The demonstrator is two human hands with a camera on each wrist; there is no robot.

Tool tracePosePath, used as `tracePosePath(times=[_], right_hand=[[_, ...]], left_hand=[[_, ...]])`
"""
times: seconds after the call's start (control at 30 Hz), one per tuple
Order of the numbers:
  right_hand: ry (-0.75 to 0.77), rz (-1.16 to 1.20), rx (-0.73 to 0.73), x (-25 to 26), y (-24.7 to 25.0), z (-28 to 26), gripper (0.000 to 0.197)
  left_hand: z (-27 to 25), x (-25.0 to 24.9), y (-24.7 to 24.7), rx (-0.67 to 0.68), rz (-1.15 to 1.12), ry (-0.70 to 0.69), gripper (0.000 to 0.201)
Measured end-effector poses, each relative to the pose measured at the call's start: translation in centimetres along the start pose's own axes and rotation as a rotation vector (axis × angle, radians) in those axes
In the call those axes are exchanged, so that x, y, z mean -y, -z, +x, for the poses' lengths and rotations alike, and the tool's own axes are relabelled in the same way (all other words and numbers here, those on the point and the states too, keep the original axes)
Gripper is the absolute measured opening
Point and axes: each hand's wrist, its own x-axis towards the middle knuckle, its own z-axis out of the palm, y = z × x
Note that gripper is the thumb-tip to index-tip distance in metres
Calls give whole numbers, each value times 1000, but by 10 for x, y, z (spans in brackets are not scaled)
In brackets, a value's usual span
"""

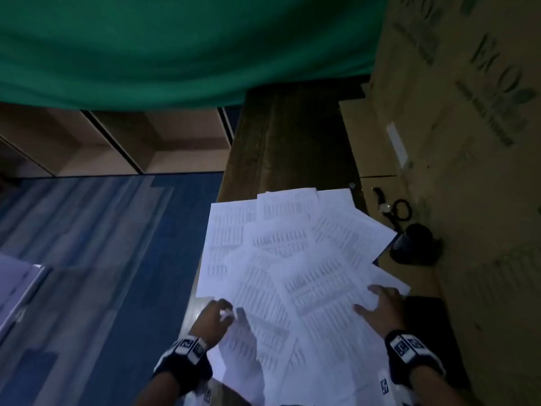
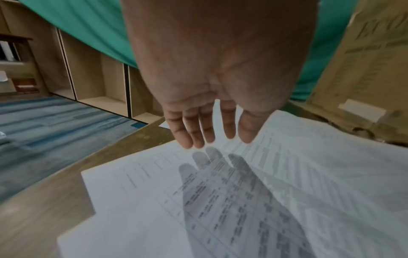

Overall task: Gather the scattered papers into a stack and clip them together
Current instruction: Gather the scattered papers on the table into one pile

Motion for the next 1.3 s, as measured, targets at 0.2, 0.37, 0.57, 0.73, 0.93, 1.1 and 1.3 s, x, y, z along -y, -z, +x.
tracePosePath(times=[0.2, 0.37, 0.57, 0.73, 0.93, 1.1, 1.3], right_hand=[[-101, -195, 96, 20, -11, -2, 118], [-116, 38, 38, 28, -16, -10, 80], [-111, 153, 44, 34, -24, -5, 42], [-159, 273, -25, 43, -32, -6, 42], [-236, 370, 30, 50, -44, -22, 43], [-201, 342, 109, 62, -49, -32, 39], [-74, 197, 346, 92, -72, -44, 38]], left_hand=[[36, -3, 13, -43, 168, 185, 60], [61, -5, 21, 0, 297, 234, 75], [79, -7, 16, 24, 222, 160, 57], [74, -24, 4, 12, 210, 96, 62], [63, -41, -2, 124, 90, 87, 18], [64, -42, -2, 50, -383, 167, 16], [53, -42, -6, 226, -715, 242, 39]])
